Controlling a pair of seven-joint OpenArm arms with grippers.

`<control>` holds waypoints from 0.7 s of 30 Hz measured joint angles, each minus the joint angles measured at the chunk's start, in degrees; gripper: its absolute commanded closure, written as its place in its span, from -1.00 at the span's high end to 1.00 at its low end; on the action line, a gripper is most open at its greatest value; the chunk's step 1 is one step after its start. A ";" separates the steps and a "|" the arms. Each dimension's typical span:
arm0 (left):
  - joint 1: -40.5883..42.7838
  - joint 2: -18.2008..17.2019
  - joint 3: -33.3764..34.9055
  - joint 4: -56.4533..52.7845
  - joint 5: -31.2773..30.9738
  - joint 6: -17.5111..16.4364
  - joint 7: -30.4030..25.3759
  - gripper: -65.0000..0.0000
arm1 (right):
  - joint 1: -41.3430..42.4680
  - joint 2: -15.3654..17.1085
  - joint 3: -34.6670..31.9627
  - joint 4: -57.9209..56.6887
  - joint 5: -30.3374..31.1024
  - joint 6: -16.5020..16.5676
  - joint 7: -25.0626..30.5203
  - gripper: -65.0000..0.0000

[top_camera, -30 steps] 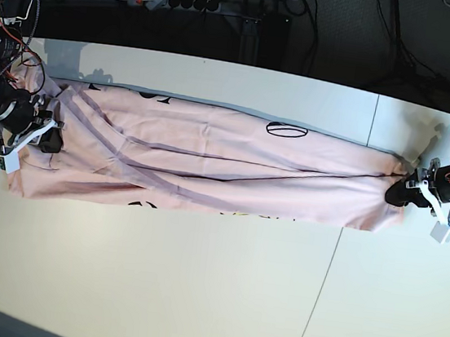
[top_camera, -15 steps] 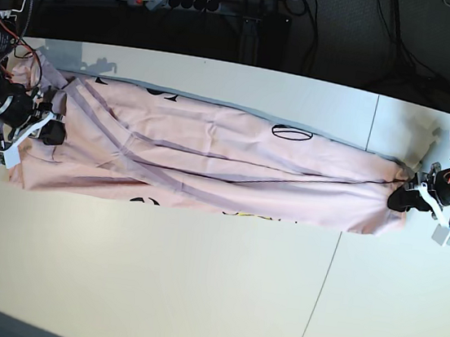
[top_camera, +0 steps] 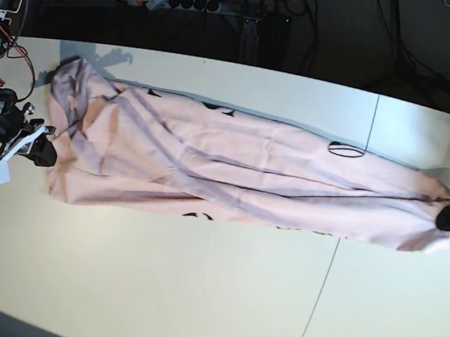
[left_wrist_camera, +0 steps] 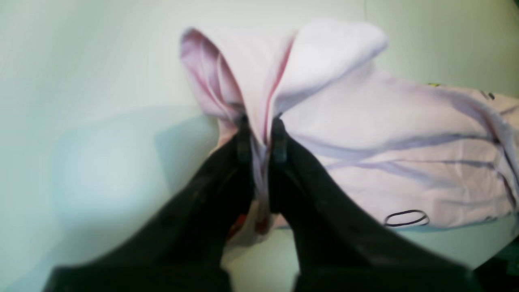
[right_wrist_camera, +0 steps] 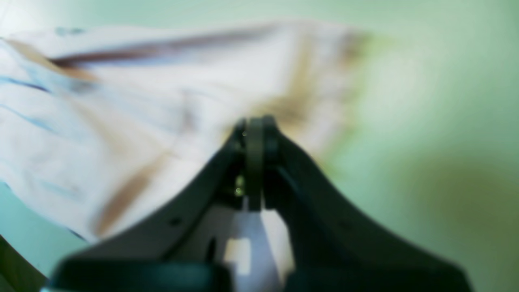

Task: Fold the T-shirt properly
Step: 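Push the strip end inward with the left gripper toward the right gripper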

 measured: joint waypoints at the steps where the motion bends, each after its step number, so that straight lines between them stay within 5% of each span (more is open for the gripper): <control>1: 0.00 -0.59 -0.11 0.00 -1.38 0.00 0.28 -1.00 | 0.00 0.00 0.02 0.00 0.00 0.00 0.00 -1.00; 10: 1.25 2.58 1.20 7.54 -4.83 0.00 6.84 -1.00 | 0.00 -0.02 0.07 0.02 -0.59 0.00 0.02 -1.00; 14: 2.23 5.81 6.38 19.02 -4.42 0.11 15.19 -1.00 | 0.00 -0.02 0.09 0.07 -0.76 0.00 -0.02 -1.00; 21: 2.78 12.48 15.32 31.50 4.63 0.31 11.72 -1.00 | 0.00 -0.02 0.09 0.02 -1.49 0.00 -0.02 -1.00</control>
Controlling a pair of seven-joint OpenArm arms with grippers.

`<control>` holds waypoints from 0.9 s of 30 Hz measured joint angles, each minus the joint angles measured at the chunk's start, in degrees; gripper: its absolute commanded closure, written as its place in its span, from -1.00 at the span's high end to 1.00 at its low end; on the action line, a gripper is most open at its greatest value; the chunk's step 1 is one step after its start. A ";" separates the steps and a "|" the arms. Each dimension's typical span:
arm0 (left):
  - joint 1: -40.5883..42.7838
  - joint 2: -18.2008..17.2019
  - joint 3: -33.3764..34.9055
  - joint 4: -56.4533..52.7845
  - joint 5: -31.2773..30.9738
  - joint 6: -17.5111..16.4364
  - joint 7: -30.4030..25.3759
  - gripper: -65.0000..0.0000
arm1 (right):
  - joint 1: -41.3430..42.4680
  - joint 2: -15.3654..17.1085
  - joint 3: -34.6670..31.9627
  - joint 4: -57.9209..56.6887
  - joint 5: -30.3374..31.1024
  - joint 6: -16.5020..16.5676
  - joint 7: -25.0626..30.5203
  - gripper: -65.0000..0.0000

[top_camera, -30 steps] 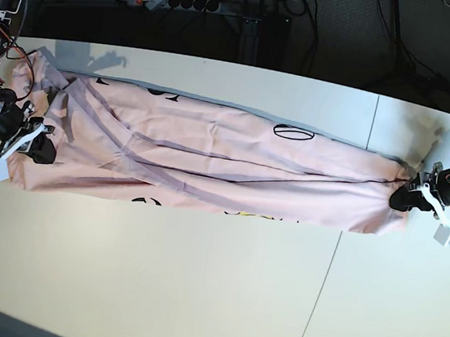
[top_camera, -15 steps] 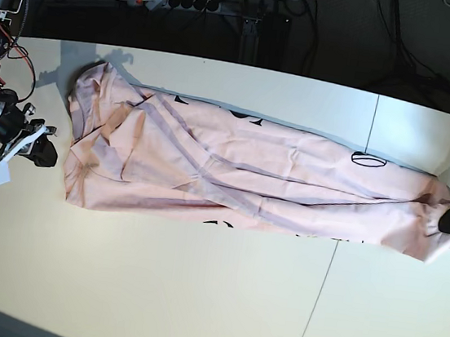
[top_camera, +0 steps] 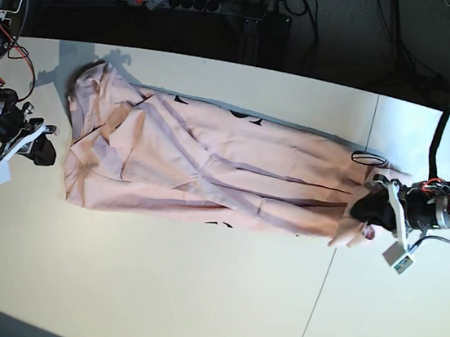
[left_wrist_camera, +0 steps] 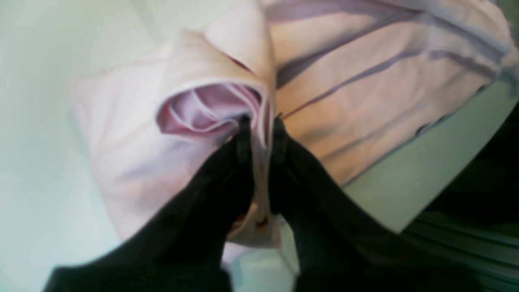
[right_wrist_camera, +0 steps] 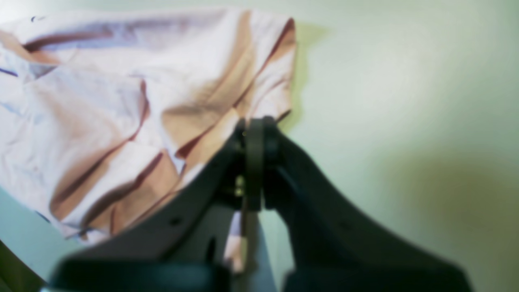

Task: Fold the T-shirt properly
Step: 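Push the strip end inward with the left gripper toward the right gripper, then release the left gripper and lift it off the folded end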

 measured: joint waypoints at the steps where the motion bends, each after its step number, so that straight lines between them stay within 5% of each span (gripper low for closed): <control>1: -0.09 1.20 0.98 0.61 1.53 0.35 -0.44 -1.00 | 0.00 0.00 0.00 -0.02 0.15 0.00 0.00 -1.00; 12: -0.42 10.73 12.17 2.36 17.46 5.09 -3.10 -1.00 | 0.00 0.02 0.00 -0.02 0.15 0.00 0.02 -1.00; 27: -2.64 15.93 15.80 2.38 19.34 7.10 -3.48 -1.00 | 0.00 0.02 0.00 -0.02 -0.02 0.00 0.02 -1.00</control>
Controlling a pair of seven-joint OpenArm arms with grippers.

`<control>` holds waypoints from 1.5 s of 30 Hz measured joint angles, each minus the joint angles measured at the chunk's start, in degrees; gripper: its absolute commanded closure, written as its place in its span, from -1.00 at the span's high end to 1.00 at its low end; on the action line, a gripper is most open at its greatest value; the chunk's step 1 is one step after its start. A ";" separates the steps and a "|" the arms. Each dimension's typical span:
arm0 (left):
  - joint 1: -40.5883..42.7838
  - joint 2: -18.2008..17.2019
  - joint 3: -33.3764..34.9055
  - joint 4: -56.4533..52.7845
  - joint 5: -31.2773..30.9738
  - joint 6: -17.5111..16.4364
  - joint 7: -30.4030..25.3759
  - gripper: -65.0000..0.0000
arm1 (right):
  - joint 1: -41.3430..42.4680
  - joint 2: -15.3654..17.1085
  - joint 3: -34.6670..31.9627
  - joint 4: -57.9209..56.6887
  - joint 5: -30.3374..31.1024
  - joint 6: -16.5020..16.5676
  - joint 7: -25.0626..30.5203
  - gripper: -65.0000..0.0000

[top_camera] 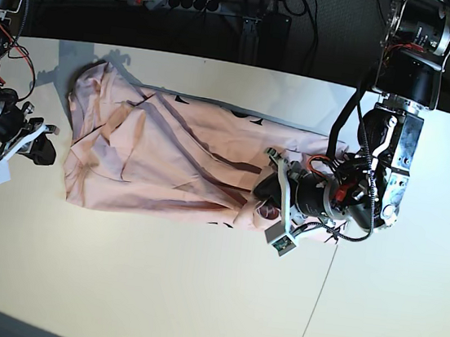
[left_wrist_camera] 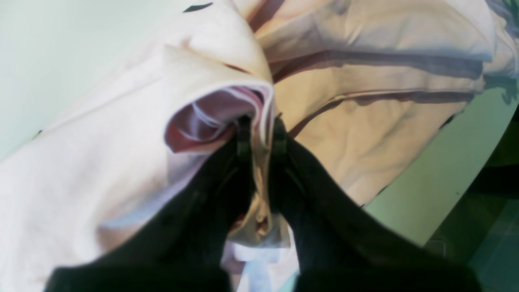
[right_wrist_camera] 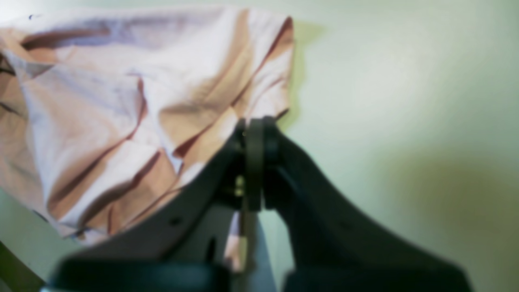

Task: Fold the T-shirt properly
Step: 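Release the left gripper and lift it off the folded end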

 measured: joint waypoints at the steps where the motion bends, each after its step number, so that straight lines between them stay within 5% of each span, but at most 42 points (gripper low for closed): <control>1: -0.02 -0.02 0.00 0.00 -0.26 0.00 0.00 -1.00 | 0.00 -0.02 0.00 0.00 0.00 0.00 0.00 -1.00; 3: -0.02 0.00 0.00 0.00 -0.76 0.00 -0.02 -1.00 | 0.00 -0.02 0.00 0.00 0.00 0.00 0.00 -1.00; 7: -0.20 0.68 1.99 0.00 -0.59 0.02 -1.11 -0.27 | 0.00 0.00 0.00 0.00 0.00 0.02 0.00 -1.00; 10: -0.24 2.12 4.94 0.00 0.39 0.02 -1.49 -0.12 | 0.02 -0.02 0.00 0.00 0.02 0.00 0.00 -1.00; 20: -0.68 6.62 7.87 0.70 0.87 0.00 -1.68 -0.12 | 0.00 -0.02 0.00 0.00 0.00 0.00 0.00 -1.00; 27: -4.48 6.03 -0.11 4.33 0.76 0.09 -1.95 -0.26 | 0.02 -0.02 0.00 0.00 0.13 0.00 0.00 -1.00; 33: -4.07 1.01 -5.70 4.31 0.72 0.04 -2.47 -1.00 | -0.02 0.00 0.59 0.00 -3.26 -0.02 -0.17 -1.00; 40: 1.20 -7.43 -5.60 4.28 0.24 0.00 -2.12 -1.00 | 0.02 3.91 5.79 -3.76 -3.93 -0.22 -4.39 -0.97; 43: 2.27 -10.43 -5.64 4.28 -2.19 0.11 -2.58 -1.00 | 0.02 5.33 6.05 -5.95 -2.45 -0.24 -4.72 -0.02; 45: 2.43 -11.34 -5.64 4.28 -2.01 0.13 -2.54 -1.00 | 0.02 5.38 5.90 -6.95 0.98 -0.24 -5.20 0.23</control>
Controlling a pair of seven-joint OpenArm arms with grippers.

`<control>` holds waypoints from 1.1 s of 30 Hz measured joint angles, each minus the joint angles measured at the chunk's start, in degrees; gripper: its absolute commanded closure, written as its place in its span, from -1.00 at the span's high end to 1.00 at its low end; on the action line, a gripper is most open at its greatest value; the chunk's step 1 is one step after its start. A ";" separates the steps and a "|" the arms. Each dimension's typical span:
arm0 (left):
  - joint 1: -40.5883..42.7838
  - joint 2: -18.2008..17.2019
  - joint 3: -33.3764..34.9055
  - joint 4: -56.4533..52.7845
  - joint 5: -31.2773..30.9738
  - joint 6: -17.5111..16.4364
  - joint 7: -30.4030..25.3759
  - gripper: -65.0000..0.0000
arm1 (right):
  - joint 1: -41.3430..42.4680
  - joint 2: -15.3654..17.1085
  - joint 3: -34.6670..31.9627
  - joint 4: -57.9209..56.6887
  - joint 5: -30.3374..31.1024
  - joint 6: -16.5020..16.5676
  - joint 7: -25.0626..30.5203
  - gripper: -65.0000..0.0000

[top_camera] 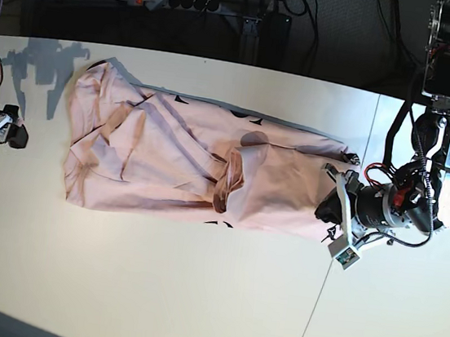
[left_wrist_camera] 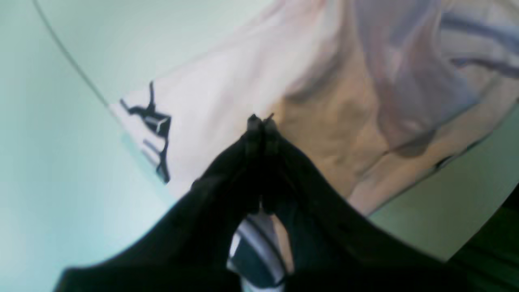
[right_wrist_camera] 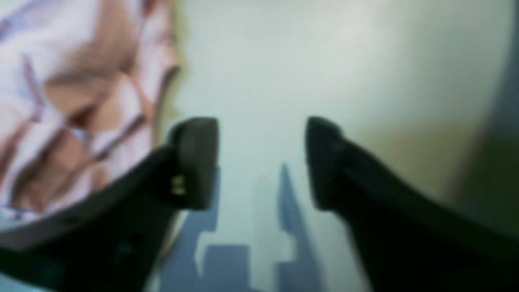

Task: Fold the T-shirt properly
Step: 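Release the left gripper and lift it off the folded end, then fold the strip end over with the right gripper toward the middle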

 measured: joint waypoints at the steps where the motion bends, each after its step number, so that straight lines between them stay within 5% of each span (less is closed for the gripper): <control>1: 0.02 -0.15 0.00 0.00 -0.11 -0.02 -0.02 -1.00 | 0.00 -0.02 -0.46 -0.26 1.33 0.00 -0.92 0.23; 13: 0.02 -2.64 0.00 0.00 -0.22 0.02 -0.04 -1.00 | 0.22 -1.33 -9.27 -4.20 9.57 0.00 -3.67 0.23; 24: 0.00 -3.63 0.02 0.00 -0.24 0.00 -0.04 -1.00 | 0.61 -8.96 -9.11 -4.02 13.44 -0.04 -4.85 0.23; 33: 0.02 -5.51 -0.72 0.00 -0.26 0.02 -0.04 -1.00 | 0.66 -12.13 -9.01 -4.00 13.53 -0.07 -3.93 0.16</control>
